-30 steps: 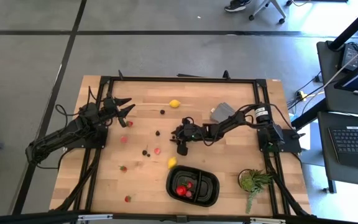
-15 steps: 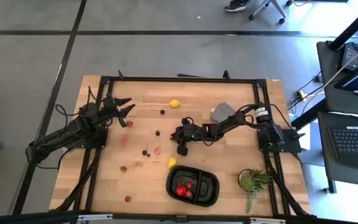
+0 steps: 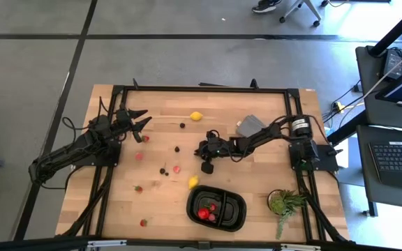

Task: Pick and placing Produce into tupperware
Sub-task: Put the blueberry into the black bin

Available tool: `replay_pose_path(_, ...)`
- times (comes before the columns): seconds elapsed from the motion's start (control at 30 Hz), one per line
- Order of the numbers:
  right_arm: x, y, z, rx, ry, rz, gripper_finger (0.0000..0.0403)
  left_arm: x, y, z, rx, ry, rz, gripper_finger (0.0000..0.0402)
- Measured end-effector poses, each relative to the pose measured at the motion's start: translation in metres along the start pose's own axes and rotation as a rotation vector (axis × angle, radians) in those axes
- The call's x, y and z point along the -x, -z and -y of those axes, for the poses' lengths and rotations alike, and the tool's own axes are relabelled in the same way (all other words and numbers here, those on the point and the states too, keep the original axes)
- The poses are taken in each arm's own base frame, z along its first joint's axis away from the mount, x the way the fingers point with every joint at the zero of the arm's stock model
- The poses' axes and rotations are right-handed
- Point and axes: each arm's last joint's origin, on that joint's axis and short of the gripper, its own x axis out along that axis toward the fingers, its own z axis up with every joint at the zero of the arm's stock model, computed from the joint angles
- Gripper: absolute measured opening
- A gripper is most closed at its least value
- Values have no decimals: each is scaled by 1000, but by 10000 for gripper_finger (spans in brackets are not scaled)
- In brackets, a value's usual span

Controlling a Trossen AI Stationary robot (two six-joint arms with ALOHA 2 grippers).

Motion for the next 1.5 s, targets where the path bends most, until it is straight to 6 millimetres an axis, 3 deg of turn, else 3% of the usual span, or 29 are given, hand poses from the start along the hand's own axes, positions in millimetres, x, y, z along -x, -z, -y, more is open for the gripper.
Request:
replay_pose_path(0.17, 32, -32, -12, -75, -154, 12, 47, 0, 0, 0, 0, 0, 0, 165)
replay_pose_path(0.33, 62, -55, -44, -155, -474, -39, 45, 0, 0, 0, 0, 0, 0, 165)
replay_pose_path(0.53, 79, -55, -98, -112, -692, -122, 45, 0, 0, 0, 0, 0, 0, 165)
replay_pose_path(0.7, 86, -40, -123, -67, -607, -190, 46, 0, 0, 0, 1, 0, 0, 165)
replay_pose_path(0.97, 90, -28, -132, -124, -447, -254, 54, 0, 0, 0, 2, 0, 1, 165)
replay_pose_path(1.5, 90, -29, -132, -153, -444, -255, 58, 0, 0, 0, 3, 0, 0, 165)
